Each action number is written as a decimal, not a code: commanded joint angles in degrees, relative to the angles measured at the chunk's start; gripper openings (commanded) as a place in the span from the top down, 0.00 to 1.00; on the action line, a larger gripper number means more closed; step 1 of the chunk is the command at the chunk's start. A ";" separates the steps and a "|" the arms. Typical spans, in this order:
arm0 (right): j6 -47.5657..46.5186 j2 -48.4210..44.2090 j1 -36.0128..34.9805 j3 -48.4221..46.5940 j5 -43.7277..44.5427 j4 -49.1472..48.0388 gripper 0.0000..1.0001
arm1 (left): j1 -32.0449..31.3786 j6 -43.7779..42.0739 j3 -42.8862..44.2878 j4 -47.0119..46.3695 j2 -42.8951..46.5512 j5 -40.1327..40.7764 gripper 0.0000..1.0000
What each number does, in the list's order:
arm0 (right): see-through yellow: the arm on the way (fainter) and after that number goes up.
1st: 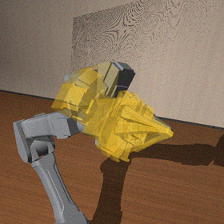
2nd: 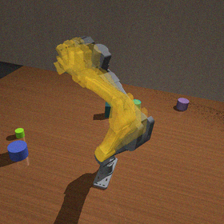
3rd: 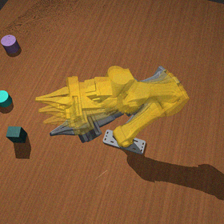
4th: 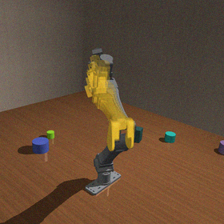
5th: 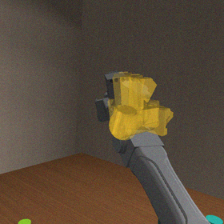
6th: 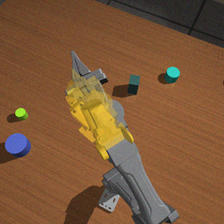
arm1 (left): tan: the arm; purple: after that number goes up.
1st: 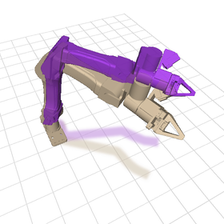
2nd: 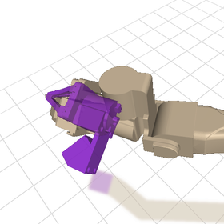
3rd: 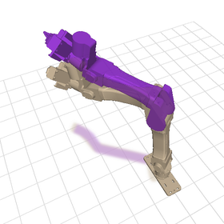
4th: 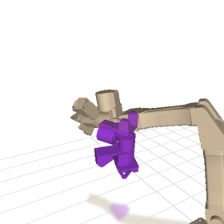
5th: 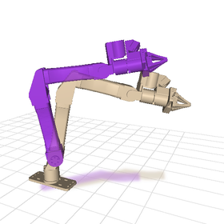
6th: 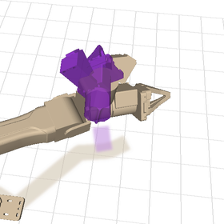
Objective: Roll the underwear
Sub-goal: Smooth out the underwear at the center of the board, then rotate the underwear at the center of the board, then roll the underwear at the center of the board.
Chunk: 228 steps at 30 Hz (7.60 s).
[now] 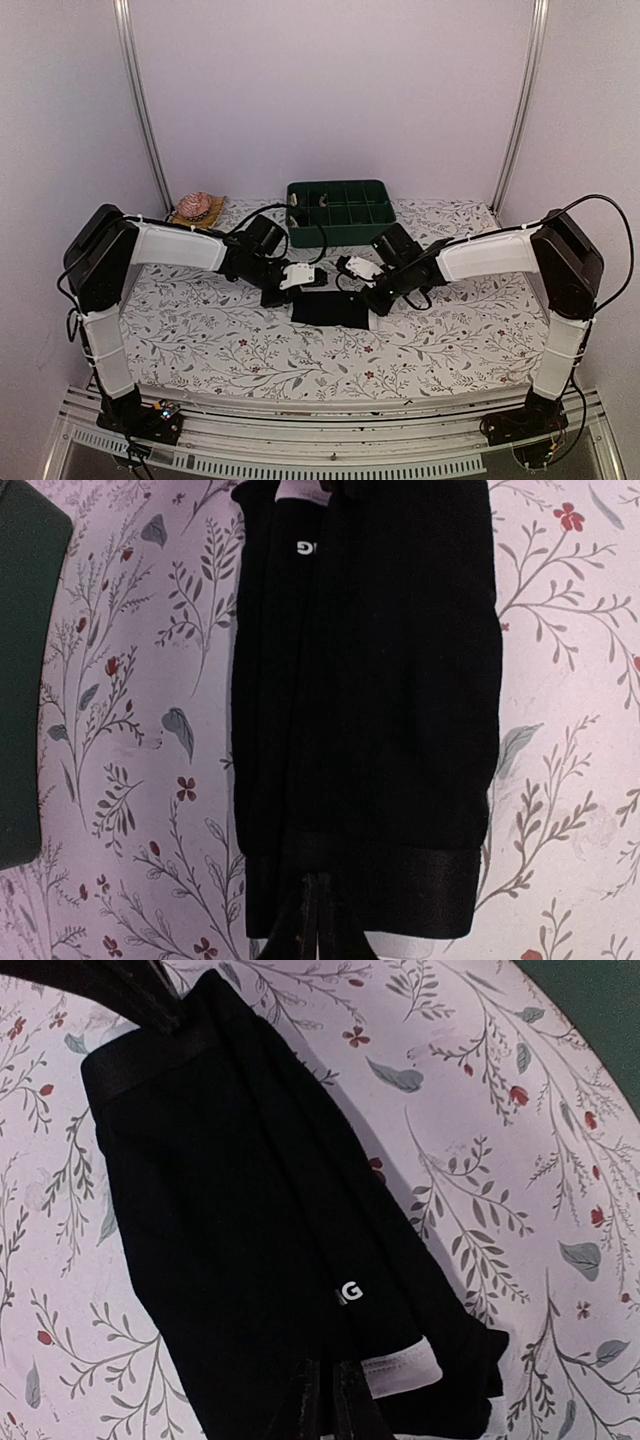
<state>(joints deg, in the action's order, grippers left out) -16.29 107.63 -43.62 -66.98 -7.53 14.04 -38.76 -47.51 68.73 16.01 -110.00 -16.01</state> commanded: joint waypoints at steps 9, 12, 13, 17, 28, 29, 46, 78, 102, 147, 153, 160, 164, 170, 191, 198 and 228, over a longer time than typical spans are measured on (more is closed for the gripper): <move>3.60 7.29 -0.07 -1.50 -0.09 1.94 0.94 | -1.41 0.13 0.60 2.33 -6.81 4.80 1.00; 3.88 6.43 -0.10 -1.54 0.49 2.34 0.94 | -1.40 0.21 0.65 2.27 -6.68 7.28 1.00; 3.83 5.83 -0.11 -1.63 0.38 2.59 0.94 | -1.40 0.38 0.76 2.23 -6.58 7.95 1.00; 3.81 2.45 -0.08 -1.93 0.81 3.71 0.92 | -1.34 1.82 1.76 0.92 -5.12 10.94 0.85; 5.76 -4.58 1.47 -4.06 13.31 4.15 0.48 | 0.00 5.71 6.76 -1.41 3.45 13.05 0.04; 6.10 -4.48 1.58 -4.12 15.36 4.22 0.44 | -0.24 5.82 5.65 -1.23 4.71 11.88 0.02; 18.51 -22.09 0.74 10.06 26.01 3.33 0.01 | -5.18 12.27 -8.98 -4.32 7.86 15.51 0.02; 27.17 -20.28 8.91 22.48 6.29 -16.18 0.01 | -4.37 9.91 15.09 -0.82 -4.77 22.30 0.01; 28.74 -4.89 1.70 16.51 -6.56 -14.71 0.01 | -0.13 10.10 -18.97 -15.43 22.62 5.93 0.01; -46.38 4.00 -20.83 10.56 23.98 -25.34 0.12 | 7.65 16.37 -24.52 -29.02 21.36 0.40 0.02; -48.91 6.82 -20.89 6.89 23.07 -20.01 0.29 | 7.73 16.48 -24.01 -28.53 20.66 -0.41 0.02; -45.60 9.62 -20.25 2.79 21.57 -15.09 0.61 | 7.83 16.64 -23.73 -27.99 20.44 -1.22 0.02; -41.69 9.75 -19.31 1.87 19.24 -13.94 0.79 | 7.95 16.73 -23.71 -27.77 20.52 -1.66 0.02; -33.48 7.92 -17.43 1.76 15.09 -13.21 0.97 | 7.91 16.59 -24.13 -27.92 21.15 -3.10 0.02; 9.26 -2.07 -10.12 12.79 -18.39 -18.01 0.98 | -1.11 0.94 -35.25 -32.34 31.74 -8.40 0.01; 23.18 -3.31 -5.54 18.77 -24.79 -26.28 0.98 | -7.59 -4.09 -36.46 -31.74 30.93 -4.50 0.02; 52.56 -1.76 1.86 25.08 -25.91 -36.92 0.98 | -18.63 -0.15 -11.79 -19.90 1.75 6.87 0.33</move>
<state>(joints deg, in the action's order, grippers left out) 34.76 105.27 -42.46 -42.61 -34.30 -22.15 -56.51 -49.78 54.76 -8.03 -106.21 -8.97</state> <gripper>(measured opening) 0.026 0.696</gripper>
